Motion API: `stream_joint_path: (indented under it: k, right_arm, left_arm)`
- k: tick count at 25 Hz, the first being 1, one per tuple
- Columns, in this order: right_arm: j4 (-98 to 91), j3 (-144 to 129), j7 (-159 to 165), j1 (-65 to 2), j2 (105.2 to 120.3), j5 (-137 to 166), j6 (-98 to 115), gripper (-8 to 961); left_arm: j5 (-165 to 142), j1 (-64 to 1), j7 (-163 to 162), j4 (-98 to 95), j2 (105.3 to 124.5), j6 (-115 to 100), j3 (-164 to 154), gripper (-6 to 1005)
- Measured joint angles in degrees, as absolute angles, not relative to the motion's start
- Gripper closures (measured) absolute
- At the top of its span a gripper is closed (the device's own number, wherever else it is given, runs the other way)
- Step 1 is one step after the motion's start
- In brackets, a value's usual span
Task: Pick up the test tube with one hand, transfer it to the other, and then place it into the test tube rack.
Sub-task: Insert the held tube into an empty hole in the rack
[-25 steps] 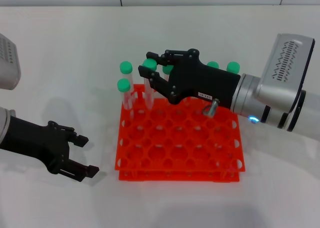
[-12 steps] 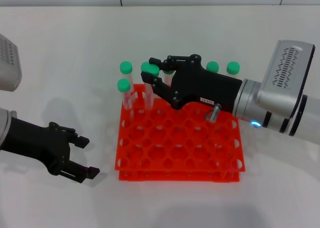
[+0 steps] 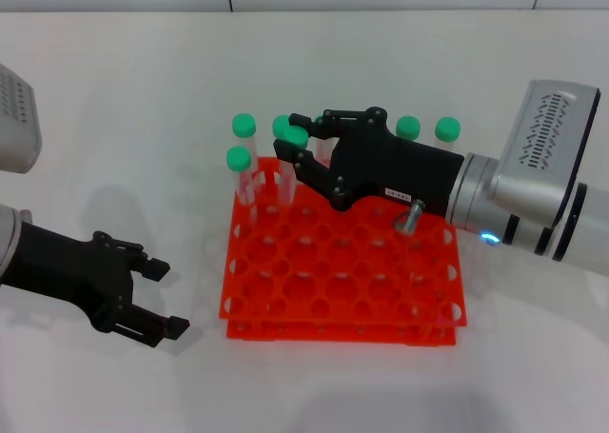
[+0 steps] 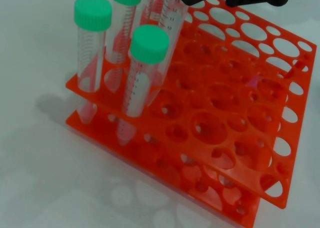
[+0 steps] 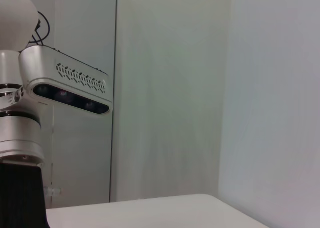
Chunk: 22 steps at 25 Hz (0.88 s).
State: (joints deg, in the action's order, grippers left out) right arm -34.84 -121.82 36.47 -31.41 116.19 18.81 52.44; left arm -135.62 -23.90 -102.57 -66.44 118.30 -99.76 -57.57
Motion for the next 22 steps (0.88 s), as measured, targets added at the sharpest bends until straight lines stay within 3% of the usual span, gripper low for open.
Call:
stream_joint_path:
  k: [22]
  right_arm:
    - [-34.4,-121.9,37.0,-31.4,116.19,18.8,51.8,684]
  left_arm:
    - [-135.6,-23.9,-102.6,-66.4,118.65,-99.8,-57.6,135]
